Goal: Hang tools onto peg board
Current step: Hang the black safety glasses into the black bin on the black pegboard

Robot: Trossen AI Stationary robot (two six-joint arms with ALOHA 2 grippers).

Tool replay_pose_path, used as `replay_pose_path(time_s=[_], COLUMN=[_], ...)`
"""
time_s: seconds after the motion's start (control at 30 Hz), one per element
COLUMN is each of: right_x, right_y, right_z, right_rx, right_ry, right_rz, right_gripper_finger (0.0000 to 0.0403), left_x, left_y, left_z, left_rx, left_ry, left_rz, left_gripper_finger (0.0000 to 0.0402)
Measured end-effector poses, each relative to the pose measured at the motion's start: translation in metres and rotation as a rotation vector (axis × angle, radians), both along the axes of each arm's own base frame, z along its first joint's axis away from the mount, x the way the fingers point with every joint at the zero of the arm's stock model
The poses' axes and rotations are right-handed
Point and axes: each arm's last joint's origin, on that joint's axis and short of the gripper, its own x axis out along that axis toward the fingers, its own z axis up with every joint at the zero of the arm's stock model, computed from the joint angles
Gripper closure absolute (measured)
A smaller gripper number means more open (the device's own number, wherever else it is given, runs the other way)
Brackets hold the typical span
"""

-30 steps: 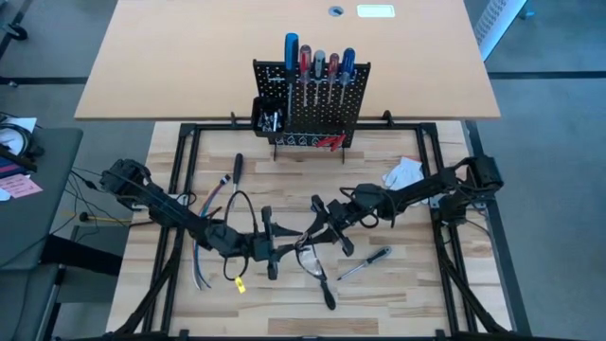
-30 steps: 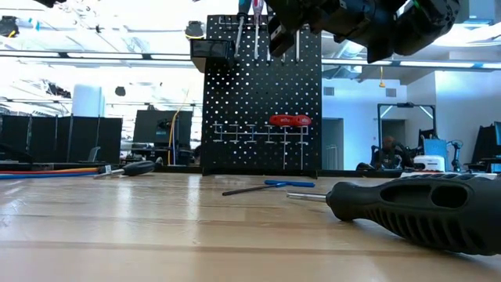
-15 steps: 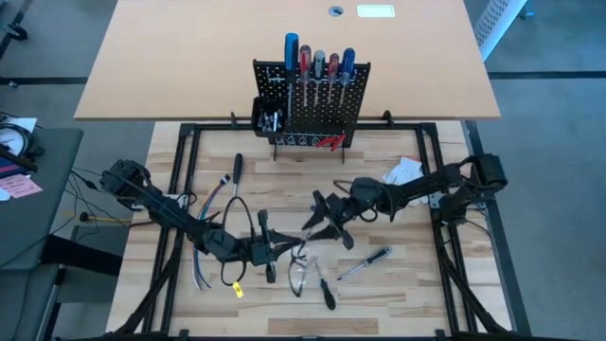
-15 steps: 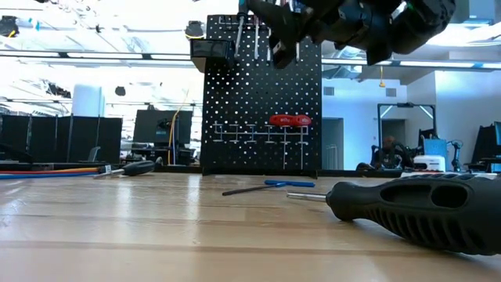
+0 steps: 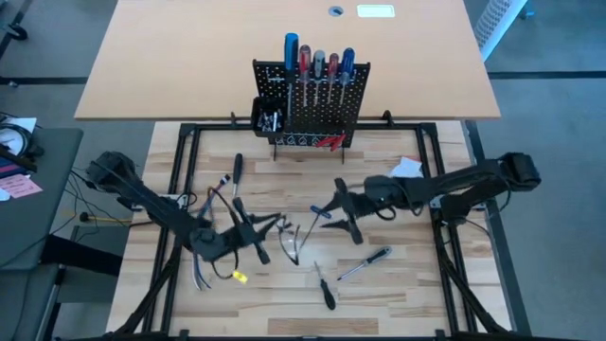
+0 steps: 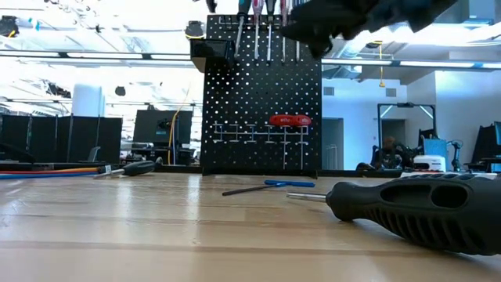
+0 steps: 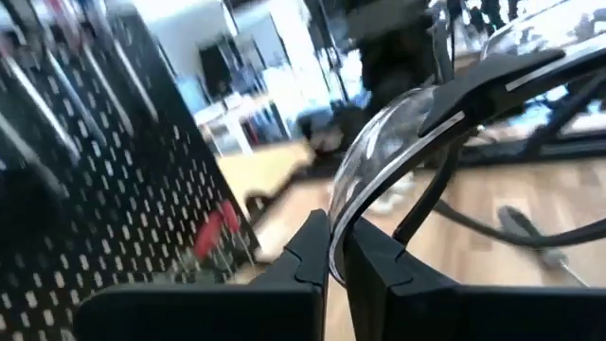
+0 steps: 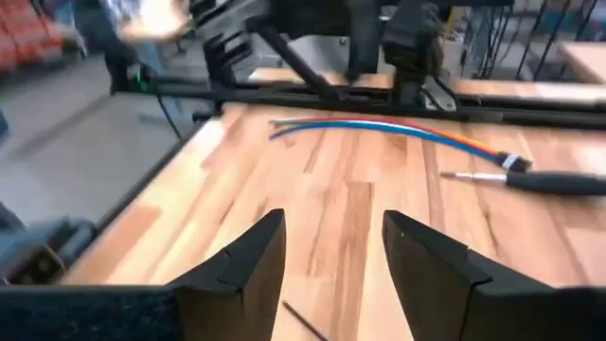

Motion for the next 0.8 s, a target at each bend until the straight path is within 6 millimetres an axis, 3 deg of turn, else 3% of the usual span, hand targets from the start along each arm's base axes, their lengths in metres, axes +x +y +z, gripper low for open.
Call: replay_pose_path(time_s=[0.13, 0.27, 0.5, 0.67, 0.8], right_x=[-0.006, -0.007, -0.005, 0.007, 0.028], right_y=[0.023, 0.04, 0.045, 0.047, 0.054], right_z=[0.0, 0.002, 0.014, 0.023, 0.016], right_rx=[-0.148, -0.24, -0.274, -0.282, -0.375], right_ry=[-0.031, -0.093, -0.234, -0.285, -0.256], right_rz=[0.02, 0.035, 0.073, 0.166, 0.236], right_gripper_finger=[0.023, 0.0236, 0.0217, 0.0157, 0.0109], left_x=[-0.01, -0.008, 0.008, 0.023, 0.033], left_y=[0.036, 0.063, 0.074, 0.076, 0.078], left_z=[0.005, 0.0, -0.017, -0.033, -0.046], left_rx=[-0.27, -0.462, -0.528, -0.597, -0.654], left_ry=[0.076, 0.189, 0.29, 0.334, 0.373], left_rz=[-0.18, -0.329, -0.438, -0.523, -0.589], left_gripper_finger=[0.0392, 0.0392, 0.0392, 0.0392, 0.0392])
